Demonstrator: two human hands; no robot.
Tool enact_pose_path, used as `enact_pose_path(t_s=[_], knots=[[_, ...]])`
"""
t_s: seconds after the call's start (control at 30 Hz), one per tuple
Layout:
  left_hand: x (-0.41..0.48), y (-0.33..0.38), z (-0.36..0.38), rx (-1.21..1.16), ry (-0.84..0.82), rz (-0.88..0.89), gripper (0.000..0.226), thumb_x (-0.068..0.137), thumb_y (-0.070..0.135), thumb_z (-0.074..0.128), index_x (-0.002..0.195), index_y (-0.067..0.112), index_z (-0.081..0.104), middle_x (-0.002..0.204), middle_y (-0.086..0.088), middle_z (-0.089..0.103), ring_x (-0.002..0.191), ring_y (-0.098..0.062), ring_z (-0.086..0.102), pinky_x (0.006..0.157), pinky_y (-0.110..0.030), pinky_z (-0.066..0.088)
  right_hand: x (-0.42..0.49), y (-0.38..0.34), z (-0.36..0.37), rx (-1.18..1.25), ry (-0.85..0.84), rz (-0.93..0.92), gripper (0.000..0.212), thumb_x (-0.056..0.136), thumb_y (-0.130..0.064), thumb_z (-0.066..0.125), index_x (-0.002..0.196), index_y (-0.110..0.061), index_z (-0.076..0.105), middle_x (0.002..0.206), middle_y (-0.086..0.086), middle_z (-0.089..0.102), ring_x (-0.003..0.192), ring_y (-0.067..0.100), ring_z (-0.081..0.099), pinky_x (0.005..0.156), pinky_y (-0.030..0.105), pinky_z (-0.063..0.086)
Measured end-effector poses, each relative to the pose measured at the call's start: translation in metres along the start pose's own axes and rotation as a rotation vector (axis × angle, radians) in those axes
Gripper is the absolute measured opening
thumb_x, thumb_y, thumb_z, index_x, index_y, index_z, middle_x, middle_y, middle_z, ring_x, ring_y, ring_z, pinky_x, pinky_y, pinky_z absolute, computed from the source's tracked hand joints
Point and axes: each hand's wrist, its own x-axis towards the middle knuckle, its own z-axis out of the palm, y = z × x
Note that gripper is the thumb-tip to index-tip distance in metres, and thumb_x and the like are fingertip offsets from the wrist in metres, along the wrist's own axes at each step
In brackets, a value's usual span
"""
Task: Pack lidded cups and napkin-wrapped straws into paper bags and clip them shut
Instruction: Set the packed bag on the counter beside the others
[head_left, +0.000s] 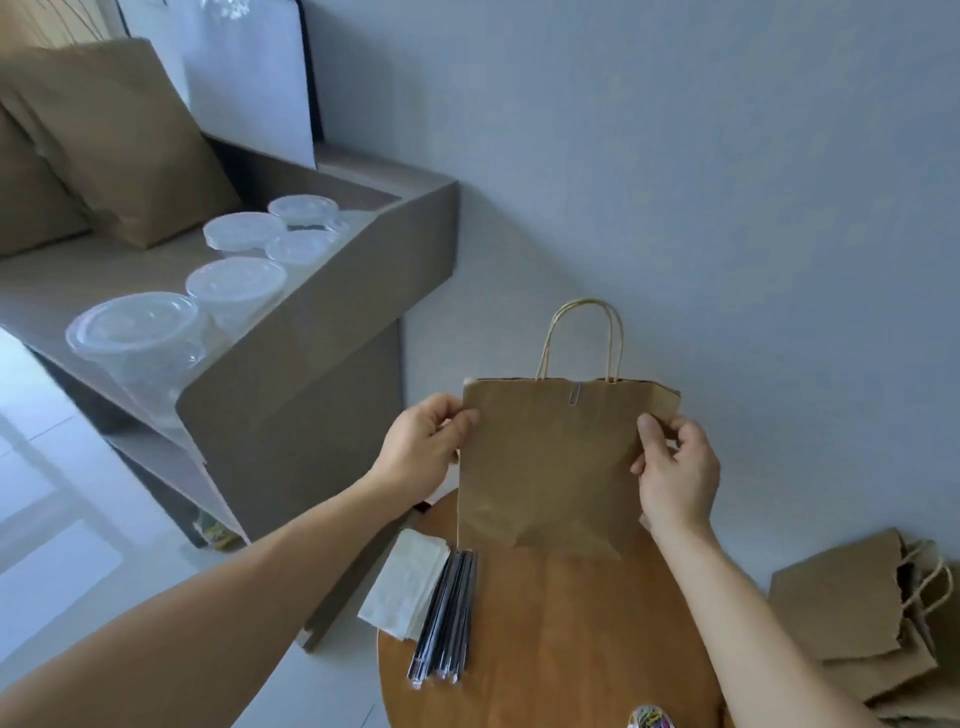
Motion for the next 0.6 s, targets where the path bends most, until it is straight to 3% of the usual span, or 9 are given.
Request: enact_pose_path(t_s=[0.07,0.13,0.23,0.3,0.47,0.6], knots=[[-0.007,0.025,-0.03,-0.1,0.028,0.045,0.017,0.096,0.029,0.062,0.085,0.018,0.068,0.078,-0.001,0.073,0.069,-0.016,0.065,0.071,-0.035,0.057,-0.004,-0.045,0.012,0.006,0.022,-0.08,0.015,0.098,-0.031,0.059,0.094,-0.016,0.06,0.051,0.001,0.056,0.048,0.0,0.055,0.055,0.009,0.038],[-0.015,0.048,-0.063,-0.185,0.056,0.089,0.019,0.096,0.029,0.062,0.085,0.014,0.067,0.079,-0.003,0.072,0.071,-0.018,0.065,0.073,-0.038,0.057,-0.011,-0.09,0.025,0.026,0.03,-0.132,0.015,0.098,-0.03,0.058,0.098,-0.015,0.06,0.057,0.003,0.059,0.047,-0.002,0.054,0.052,0.006,0.038],[-0.031,0.083,-0.114,-0.344,0.093,0.174,0.018,0.097,0.02,0.061,0.082,0.012,0.066,0.073,0.003,0.07,0.065,-0.009,0.062,0.062,-0.022,0.052,-0.026,-0.157,0.047,0.073,0.036,-0.186,0.015,0.098,-0.03,0.058,0.102,-0.016,0.06,0.077,0.006,0.062,0.044,-0.001,0.053,0.048,0.006,0.038],[-0.045,0.106,-0.147,-0.42,0.131,0.228,0.019,0.097,0.014,0.06,0.079,0.01,0.065,0.064,0.009,0.066,0.056,-0.002,0.058,0.056,-0.014,0.047,-0.036,-0.199,0.061,0.105,0.033,-0.216,0.011,0.096,-0.029,0.06,0.099,-0.019,0.06,0.078,0.005,0.062,0.042,-0.001,0.052,0.045,0.006,0.037],[-0.077,0.151,-0.228,-0.52,0.218,0.327,0.014,0.094,0.014,0.065,0.084,0.007,0.072,0.076,-0.006,0.073,0.069,-0.017,0.068,0.065,-0.027,0.057,-0.065,-0.289,0.09,0.216,-0.016,-0.244,0.009,0.091,-0.029,0.066,0.096,-0.022,0.065,0.073,-0.004,0.063,0.041,-0.002,0.051,0.048,0.012,0.044],[-0.084,0.181,-0.286,-0.516,0.3,0.388,0.014,0.092,0.015,0.068,0.079,0.01,0.072,0.073,-0.006,0.073,0.063,-0.016,0.067,0.058,-0.025,0.053,-0.084,-0.348,0.116,0.282,-0.069,-0.287,0.003,0.09,-0.029,0.067,0.091,-0.026,0.066,0.071,-0.011,0.065,0.042,-0.001,0.051,0.05,0.015,0.047]])
